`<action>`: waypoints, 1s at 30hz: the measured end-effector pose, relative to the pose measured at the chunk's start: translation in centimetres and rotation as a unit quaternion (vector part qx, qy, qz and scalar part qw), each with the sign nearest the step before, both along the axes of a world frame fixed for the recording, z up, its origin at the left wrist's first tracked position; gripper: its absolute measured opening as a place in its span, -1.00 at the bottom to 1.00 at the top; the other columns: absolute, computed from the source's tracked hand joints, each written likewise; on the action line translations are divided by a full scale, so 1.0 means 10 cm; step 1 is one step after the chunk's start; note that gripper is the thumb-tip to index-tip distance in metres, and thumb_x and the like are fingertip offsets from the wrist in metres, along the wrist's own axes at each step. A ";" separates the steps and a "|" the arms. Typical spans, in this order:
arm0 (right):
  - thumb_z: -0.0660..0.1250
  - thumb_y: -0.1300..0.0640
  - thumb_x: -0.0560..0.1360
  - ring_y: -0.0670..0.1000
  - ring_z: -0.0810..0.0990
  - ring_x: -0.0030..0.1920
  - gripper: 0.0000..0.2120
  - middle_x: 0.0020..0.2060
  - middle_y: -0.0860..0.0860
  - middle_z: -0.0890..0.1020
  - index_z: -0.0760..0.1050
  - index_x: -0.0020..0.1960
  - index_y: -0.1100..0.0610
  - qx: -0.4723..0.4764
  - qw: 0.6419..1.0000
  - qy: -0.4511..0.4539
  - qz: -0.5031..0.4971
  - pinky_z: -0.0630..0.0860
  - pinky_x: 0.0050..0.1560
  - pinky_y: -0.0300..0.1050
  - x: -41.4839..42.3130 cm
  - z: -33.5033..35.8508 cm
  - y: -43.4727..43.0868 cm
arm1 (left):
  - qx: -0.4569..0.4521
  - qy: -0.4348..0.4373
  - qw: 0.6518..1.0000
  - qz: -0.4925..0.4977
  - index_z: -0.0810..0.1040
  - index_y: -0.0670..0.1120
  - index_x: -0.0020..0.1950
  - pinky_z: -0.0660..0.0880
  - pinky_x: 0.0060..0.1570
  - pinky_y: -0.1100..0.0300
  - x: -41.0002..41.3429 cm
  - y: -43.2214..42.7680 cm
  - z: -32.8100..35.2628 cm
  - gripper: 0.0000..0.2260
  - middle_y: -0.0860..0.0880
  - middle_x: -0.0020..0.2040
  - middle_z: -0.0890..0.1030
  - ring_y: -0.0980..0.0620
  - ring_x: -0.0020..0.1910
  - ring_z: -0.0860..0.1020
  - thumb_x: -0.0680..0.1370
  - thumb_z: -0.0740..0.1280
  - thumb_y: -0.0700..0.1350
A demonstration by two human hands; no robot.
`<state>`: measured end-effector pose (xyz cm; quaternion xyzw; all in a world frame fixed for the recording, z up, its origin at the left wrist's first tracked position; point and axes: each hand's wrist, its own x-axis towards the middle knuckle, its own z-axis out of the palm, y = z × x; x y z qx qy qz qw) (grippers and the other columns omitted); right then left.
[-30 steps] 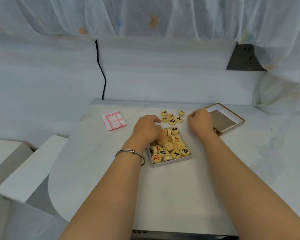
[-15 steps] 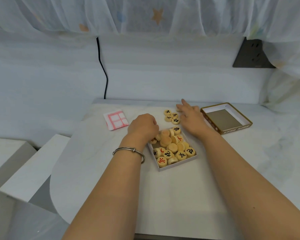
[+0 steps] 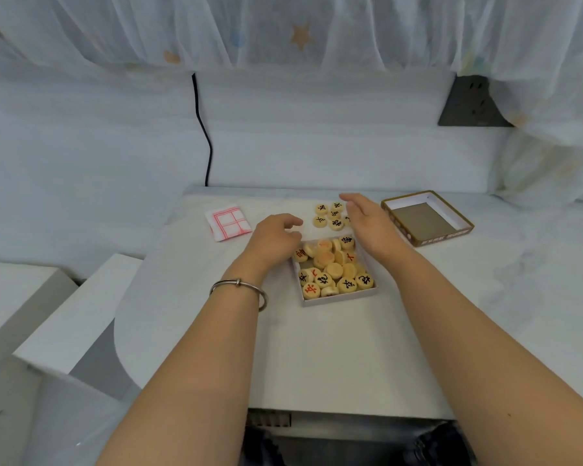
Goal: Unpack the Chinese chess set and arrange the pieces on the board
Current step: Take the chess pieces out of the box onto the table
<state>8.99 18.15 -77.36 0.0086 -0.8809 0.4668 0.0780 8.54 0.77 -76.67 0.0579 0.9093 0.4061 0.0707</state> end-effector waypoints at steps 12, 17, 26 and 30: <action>0.22 0.23 0.53 0.06 0.43 0.22 -0.74 0.16 0.06 0.53 0.59 0.15 0.12 0.239 0.971 -0.015 0.024 0.40 0.14 -0.12 0.56 0.06 -0.13 | -0.151 0.053 0.985 -0.071 0.56 0.01 0.20 0.35 0.12 0.21 0.42 -0.14 0.04 -0.75 -0.01 0.28 0.47 -0.01 0.26 0.43 0.53 0.33 -0.15; 0.33 0.11 0.49 0.07 0.35 0.19 -0.81 0.08 0.04 0.49 0.63 0.08 0.03 0.304 0.950 -0.023 0.075 0.38 0.17 -0.07 0.57 0.09 -0.19 | -0.192 0.060 0.976 -0.088 0.63 -0.01 0.10 0.38 0.13 0.17 0.36 -0.11 0.05 -0.82 -0.03 0.25 0.49 -0.02 0.23 0.44 0.51 0.35 -0.10; 0.41 0.01 0.44 0.05 0.30 0.20 -0.79 0.12 0.01 0.43 0.60 0.07 -0.02 0.355 0.926 -0.058 0.113 0.30 0.17 -0.10 0.49 0.09 -0.30 | -0.193 0.045 0.970 -0.142 0.64 -0.04 0.03 0.24 0.32 0.11 0.23 -0.11 0.05 -0.85 -0.03 0.44 0.31 -0.02 0.43 0.22 0.49 0.39 -0.06; 0.48 0.07 0.38 0.04 0.34 0.21 -0.91 0.05 0.01 0.44 0.57 -0.20 0.00 0.227 0.966 -0.095 0.079 0.38 0.16 -0.08 0.44 0.14 -0.22 | -0.183 0.022 0.971 -0.152 0.61 -0.03 -0.08 0.14 0.39 0.08 0.20 -0.10 0.04 -0.93 -0.02 0.48 0.24 -0.01 0.48 0.11 0.49 0.39 -0.06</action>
